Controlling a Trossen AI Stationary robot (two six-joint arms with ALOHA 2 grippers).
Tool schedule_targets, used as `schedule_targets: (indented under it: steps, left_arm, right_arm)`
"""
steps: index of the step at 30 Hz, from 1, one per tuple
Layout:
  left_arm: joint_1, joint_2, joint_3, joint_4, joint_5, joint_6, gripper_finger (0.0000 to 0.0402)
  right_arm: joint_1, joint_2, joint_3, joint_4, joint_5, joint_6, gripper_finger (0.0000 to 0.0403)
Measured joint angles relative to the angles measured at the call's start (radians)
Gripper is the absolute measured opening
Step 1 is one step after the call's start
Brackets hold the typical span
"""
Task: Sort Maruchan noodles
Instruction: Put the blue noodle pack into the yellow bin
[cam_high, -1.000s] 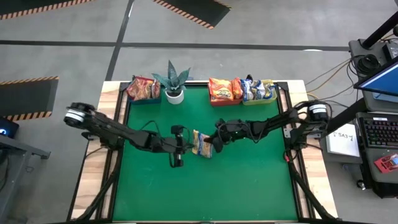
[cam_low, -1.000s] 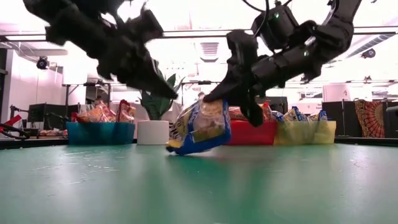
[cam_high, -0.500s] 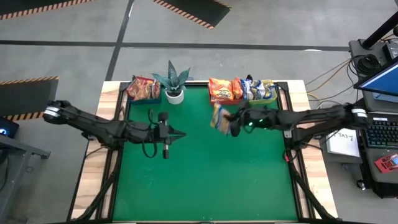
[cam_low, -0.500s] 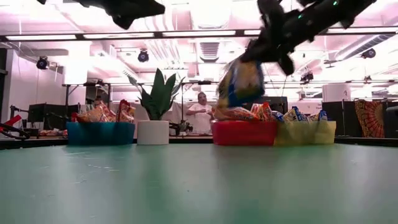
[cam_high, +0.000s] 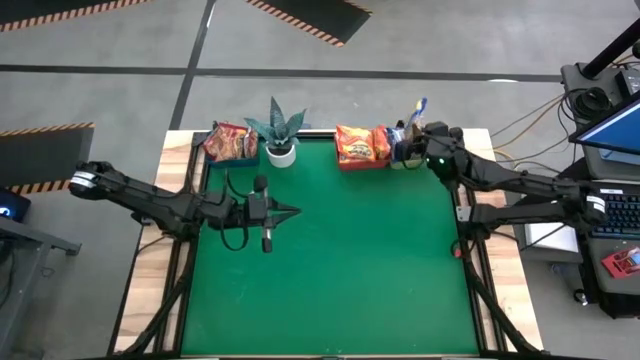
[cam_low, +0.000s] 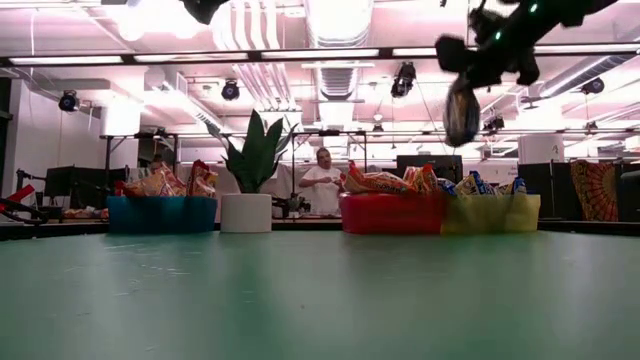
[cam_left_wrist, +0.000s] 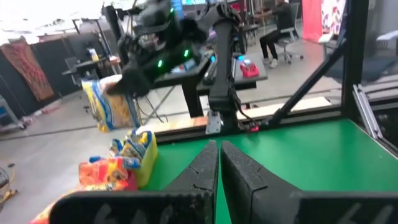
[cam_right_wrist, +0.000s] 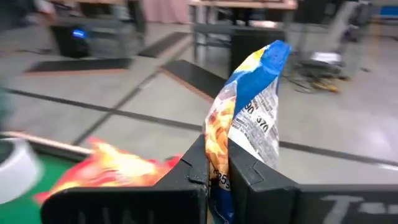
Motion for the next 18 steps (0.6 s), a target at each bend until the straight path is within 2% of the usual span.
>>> schedule_targets:
  steps: [3, 10, 18]
  left_arm:
    - [0.001, 0.0, 0.0, 0.022, -0.006, 0.011, 0.0]
    - [0.002, -0.001, 0.0, 0.028, -0.138, 0.017, 0.0]
    - [0.002, -0.001, 0.0, 0.015, -0.15, 0.028, 0.0]
  right_arm:
    - [-0.072, 0.051, -0.007, 0.021, 0.002, 0.014, 0.0011]
    - [-0.159, 0.22, -0.008, 0.18, -0.001, -0.027, 0.0012]
    - [-0.197, 0.385, -0.008, 0.134, 0.037, 0.002, 0.0012]
